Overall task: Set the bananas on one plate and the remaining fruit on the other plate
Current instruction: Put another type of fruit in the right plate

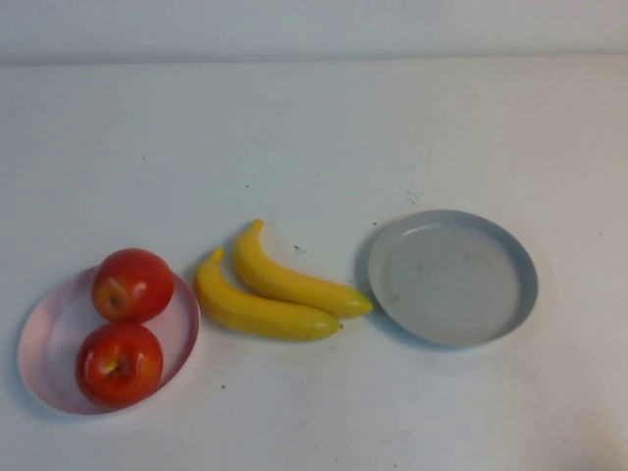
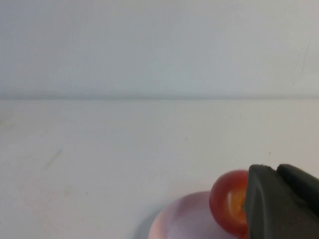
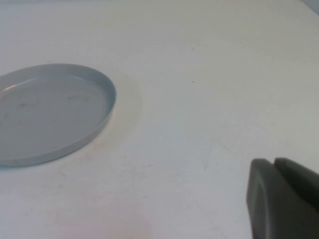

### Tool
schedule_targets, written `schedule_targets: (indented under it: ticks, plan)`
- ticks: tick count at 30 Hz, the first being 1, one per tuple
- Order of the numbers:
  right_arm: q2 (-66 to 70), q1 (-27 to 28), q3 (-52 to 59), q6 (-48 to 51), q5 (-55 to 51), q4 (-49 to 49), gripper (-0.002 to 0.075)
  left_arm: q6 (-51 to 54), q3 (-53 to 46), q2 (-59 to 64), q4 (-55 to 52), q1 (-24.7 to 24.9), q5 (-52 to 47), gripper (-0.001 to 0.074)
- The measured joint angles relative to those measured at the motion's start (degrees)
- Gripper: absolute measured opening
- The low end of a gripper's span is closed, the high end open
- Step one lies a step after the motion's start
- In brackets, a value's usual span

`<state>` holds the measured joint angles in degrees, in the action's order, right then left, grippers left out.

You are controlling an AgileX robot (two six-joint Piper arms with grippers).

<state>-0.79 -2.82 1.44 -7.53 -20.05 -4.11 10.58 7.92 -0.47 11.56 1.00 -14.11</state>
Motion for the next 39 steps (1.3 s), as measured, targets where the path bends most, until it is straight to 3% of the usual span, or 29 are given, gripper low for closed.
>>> schedule_targets:
  ticks: [11,22,39]
  plan:
    - [0.00,0.00,0.00,0.00,0.00,0.00,-0.0017,-3.71,-9.11,-0.15,-2.39,-0.25,-0.12,0.0000]
    - [0.00,0.00,0.00,0.00,0.00,0.00,-0.0017,-6.20,-9.33,-0.15,-4.78,-0.25,-7.40,0.0000]
    - [0.00,0.00,0.00,0.00,0.00,0.08,-0.0017,-6.33,-9.33,-0.15,-4.78,-0.25,-7.51,0.0000]
